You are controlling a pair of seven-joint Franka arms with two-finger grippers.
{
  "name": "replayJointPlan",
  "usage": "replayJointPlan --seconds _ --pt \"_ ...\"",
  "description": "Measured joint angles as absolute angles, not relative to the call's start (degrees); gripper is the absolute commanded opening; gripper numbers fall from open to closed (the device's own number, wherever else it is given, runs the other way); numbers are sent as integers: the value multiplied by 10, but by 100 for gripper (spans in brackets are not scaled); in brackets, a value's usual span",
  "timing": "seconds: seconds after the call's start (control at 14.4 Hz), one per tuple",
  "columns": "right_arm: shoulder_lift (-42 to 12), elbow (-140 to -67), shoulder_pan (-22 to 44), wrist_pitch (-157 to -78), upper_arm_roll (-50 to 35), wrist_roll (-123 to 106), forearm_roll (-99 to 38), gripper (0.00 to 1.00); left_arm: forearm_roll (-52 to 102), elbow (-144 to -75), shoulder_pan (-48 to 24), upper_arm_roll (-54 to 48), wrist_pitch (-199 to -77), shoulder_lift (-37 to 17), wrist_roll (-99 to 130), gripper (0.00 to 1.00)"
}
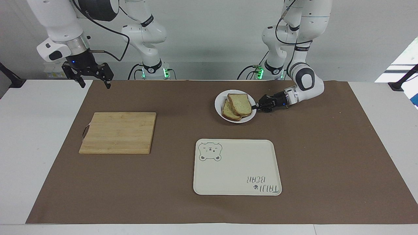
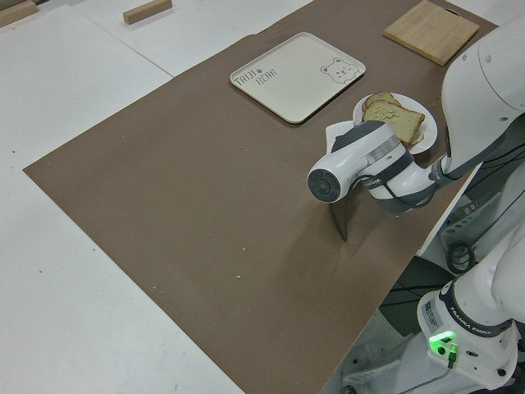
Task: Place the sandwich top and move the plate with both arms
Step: 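Push the plate with the left gripper onto the bear tray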
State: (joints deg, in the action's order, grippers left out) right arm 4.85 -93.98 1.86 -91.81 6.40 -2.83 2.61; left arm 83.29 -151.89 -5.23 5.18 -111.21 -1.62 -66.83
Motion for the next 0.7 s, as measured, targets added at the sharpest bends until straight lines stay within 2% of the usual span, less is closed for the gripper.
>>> replayJointPlan --seconds 0.35,0.7 --pt "50 -872 19 -865 50 -28 28 100 834 -1463 -28 55 -1092 -30 -644 0" --pt "53 -855 24 -851 37 -28 28 100 822 -1331 -27 55 -1092 -87 -576 0"
